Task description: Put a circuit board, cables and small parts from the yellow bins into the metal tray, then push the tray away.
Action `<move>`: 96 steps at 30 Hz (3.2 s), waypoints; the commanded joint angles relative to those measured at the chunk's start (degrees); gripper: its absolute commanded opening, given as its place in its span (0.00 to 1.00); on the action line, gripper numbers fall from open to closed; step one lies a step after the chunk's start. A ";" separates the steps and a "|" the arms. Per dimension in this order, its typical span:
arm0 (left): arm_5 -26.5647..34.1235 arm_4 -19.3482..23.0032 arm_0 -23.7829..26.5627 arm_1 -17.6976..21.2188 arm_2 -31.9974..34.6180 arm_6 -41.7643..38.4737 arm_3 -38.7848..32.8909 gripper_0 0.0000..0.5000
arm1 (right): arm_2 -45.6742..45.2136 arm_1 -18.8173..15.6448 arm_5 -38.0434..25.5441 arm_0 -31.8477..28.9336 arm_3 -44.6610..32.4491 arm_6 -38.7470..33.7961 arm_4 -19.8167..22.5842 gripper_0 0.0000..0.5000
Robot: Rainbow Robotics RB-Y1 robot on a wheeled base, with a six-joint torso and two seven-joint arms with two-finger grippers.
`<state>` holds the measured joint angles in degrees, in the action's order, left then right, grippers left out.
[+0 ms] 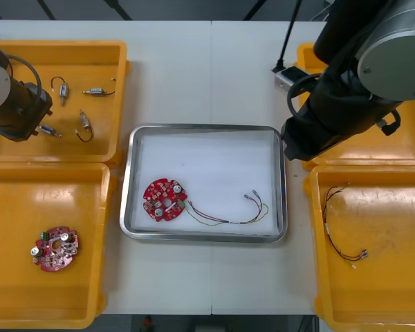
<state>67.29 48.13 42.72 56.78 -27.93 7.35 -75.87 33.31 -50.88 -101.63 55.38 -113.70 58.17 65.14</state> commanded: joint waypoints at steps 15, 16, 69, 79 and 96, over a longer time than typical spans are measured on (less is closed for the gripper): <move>-0.75 -0.06 2.10 -0.36 -2.92 6.80 0.46 1.00 | -17.58 -8.71 -1.29 -12.67 2.25 -26.71 -3.18 1.00; -0.75 -0.06 2.10 -0.45 -2.92 6.98 0.46 1.00 | -18.11 -8.71 -1.47 -12.67 3.48 -28.02 -3.44 1.00; -1.81 1.17 3.59 -1.06 -3.98 14.71 3.89 0.00 | -12.04 12.91 28.42 17.92 76.26 -32.95 -25.94 1.00; 8.83 1.09 7.55 -0.97 3.76 20.51 3.53 0.00 | -12.13 14.67 34.92 19.85 85.57 -24.16 -25.77 1.00; 29.74 2.32 8.95 0.43 14.92 22.62 -10.44 0.00 | -12.04 18.01 41.60 19.85 89.18 -21.08 -28.40 1.00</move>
<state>93.77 49.40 49.17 56.04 -15.89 27.78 -82.51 21.28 -33.86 -61.35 71.96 -24.70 36.00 37.35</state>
